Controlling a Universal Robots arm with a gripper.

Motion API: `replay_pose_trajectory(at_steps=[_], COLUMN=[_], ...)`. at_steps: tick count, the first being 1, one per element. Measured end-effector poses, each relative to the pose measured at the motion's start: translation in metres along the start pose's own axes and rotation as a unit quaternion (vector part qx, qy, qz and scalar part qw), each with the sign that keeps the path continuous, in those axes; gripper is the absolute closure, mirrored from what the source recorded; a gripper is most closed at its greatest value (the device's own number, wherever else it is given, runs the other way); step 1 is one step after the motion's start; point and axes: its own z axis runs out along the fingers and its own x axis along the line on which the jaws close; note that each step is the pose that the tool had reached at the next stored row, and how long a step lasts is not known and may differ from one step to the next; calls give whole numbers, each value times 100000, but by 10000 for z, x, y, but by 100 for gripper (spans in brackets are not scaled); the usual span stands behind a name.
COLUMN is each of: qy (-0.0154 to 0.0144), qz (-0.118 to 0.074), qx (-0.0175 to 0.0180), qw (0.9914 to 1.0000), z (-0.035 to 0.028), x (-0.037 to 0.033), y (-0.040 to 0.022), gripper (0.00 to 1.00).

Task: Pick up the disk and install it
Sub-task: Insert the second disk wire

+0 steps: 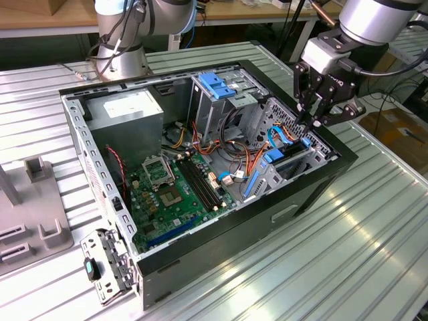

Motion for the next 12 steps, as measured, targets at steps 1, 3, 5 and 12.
replay_pose_trajectory(at_steps=[1, 3, 5, 12], qy=[5, 4, 1, 5], qz=[-7, -4, 5, -1], qx=[-1, 2, 2, 1], qw=[100000, 100000, 100000, 100000], z=[-1, 0, -1, -4], x=[-1, -1, -2, -3], y=[3, 5, 24, 56], gripper=[69, 69, 69, 69])
